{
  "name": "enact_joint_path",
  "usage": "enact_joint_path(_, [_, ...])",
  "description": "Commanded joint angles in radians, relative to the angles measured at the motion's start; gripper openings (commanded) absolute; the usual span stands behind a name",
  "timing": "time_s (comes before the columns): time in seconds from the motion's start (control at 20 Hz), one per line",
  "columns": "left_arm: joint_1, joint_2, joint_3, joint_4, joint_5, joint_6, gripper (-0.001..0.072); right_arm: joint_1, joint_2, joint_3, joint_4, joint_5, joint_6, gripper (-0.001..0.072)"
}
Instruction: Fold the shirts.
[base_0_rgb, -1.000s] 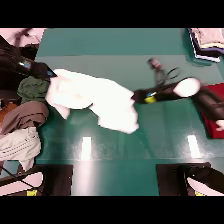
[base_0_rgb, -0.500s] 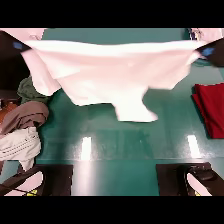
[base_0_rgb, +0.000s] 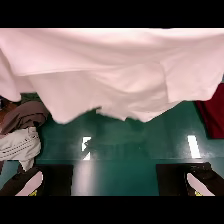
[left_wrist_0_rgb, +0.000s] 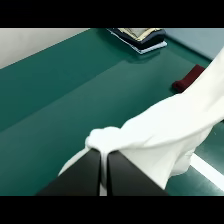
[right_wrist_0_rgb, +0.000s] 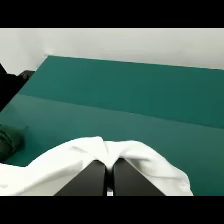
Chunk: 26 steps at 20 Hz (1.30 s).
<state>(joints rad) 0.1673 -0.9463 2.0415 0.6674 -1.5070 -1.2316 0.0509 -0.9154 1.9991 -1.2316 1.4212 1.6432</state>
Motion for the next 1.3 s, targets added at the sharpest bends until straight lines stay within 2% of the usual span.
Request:
enact_joint_path(0.0, [0.001, -0.004, -0.137, 0.018, 0.002, 0.008, 0.0023, -0.001, -0.149, 0.103, -0.002, 0.149, 0.003, 0.0013])
enact_joint_path(0.25, [-0.021, -0.132, -0.502, 0.078, 0.0, 0.01, 0.0023, -0.001, -0.366, -0.124, -0.052, 0.217, 0.005, 0.0013])
enact_joint_path(0.4, [-0.153, -0.302, -0.647, 0.165, 0.051, 0.037, 0.0023, -0.004, -0.499, -0.199, -0.159, 0.185, 0.006, 0.0013])
enact_joint_path(0.55, [-0.256, -0.525, -0.624, 0.178, 0.209, 0.053, 0.0023, -0.034, -0.597, -0.208, -0.194, 0.135, 0.006, 0.0013])
enact_joint_path(0.7, [-0.277, -0.715, -0.509, 0.168, 0.294, -0.005, 0.0024, -0.08, -0.631, -0.208, -0.21, 0.087, 0.018, 0.0014])
enact_joint_path(0.85, [-0.274, -0.789, -0.402, 0.168, 0.377, -0.018, 0.0027, -0.114, -0.63, -0.208, -0.209, 0.039, 0.018, 0.0015])
enact_joint_path(0.9, [-0.274, -0.79, -0.376, 0.169, 0.404, -0.018, 0.0247, -0.121, -0.63, -0.208, -0.209, 0.033, 0.018, 0.002])
enact_joint_path(0.95, [-0.273, -0.79, -0.343, 0.176, 0.412, -0.018, 0.0537, -0.13, -0.63, -0.208, -0.209, 0.034, 0.017, 0.0054])
enact_joint_path(1.0, [-0.266, -0.79, -0.3, 0.198, 0.397, -0.018, 0.0609, -0.137, -0.63, -0.208, -0.208, 0.031, 0.017, 0.0291])
enact_joint_path(1.05, [-0.253, -0.79, -0.254, 0.231, 0.372, -0.018, 0.0612, -0.144, -0.63, -0.208, -0.201, 0.038, 0.017, 0.0461])
enact_joint_path(1.25, [-0.137, -0.791, -0.178, 0.273, 0.258, -0.064, 0.0612, -0.153, -0.629, -0.208, -0.179, 0.074, 0.016, 0.046])
